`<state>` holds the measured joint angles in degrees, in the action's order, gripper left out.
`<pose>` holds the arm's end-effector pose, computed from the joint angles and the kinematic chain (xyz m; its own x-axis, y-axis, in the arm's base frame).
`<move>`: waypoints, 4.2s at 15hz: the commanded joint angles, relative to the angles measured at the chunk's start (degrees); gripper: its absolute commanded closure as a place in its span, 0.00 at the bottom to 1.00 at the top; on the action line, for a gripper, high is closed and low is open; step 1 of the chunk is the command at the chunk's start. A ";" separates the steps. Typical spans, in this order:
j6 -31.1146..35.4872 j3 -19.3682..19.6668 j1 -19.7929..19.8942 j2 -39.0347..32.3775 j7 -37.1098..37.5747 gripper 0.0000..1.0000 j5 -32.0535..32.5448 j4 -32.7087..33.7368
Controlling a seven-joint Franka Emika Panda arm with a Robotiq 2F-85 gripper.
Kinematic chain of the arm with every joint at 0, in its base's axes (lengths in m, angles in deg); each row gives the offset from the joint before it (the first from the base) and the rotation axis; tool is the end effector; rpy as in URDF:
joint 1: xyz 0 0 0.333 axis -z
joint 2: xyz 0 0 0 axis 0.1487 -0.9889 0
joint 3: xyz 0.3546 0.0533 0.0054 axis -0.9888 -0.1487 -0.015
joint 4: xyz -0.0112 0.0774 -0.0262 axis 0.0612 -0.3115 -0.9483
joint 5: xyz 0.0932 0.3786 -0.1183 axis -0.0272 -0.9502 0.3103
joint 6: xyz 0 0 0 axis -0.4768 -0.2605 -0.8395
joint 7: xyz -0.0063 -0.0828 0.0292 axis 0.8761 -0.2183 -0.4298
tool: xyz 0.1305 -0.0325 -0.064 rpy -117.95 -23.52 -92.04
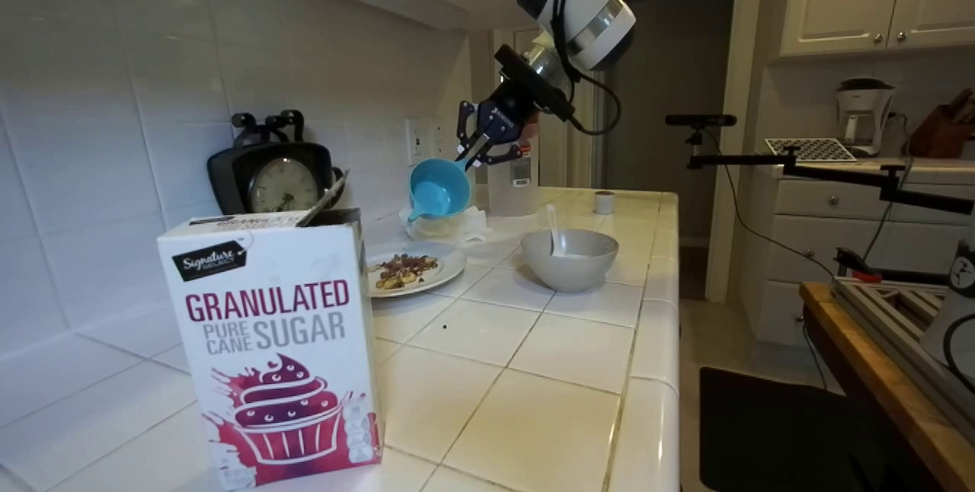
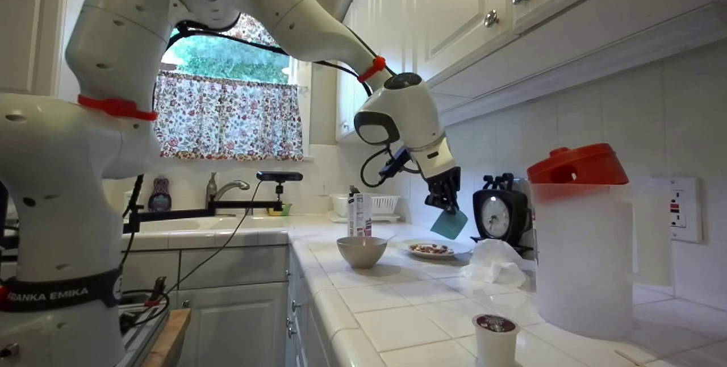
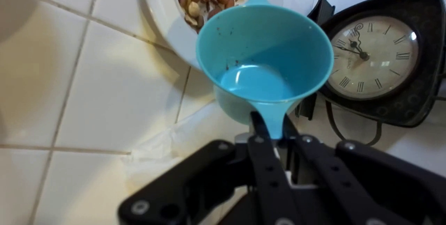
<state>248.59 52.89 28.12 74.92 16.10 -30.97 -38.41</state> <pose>0.6486 -0.0503 0.3490 0.3716 -0.9228 -0.1016 -0.6998 -0.2065 -0.6839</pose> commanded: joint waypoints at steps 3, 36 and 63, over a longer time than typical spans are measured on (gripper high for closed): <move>-4.74 0.36 1.67 -0.83 1.59 0.97 -2.22 1.20; -44.23 31.52 -5.00 -8.03 27.98 0.97 -14.73 1.07; -46.64 34.69 -5.49 -8.12 33.87 0.97 -10.12 -0.93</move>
<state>200.91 86.73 23.48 64.84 48.27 -44.41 -38.69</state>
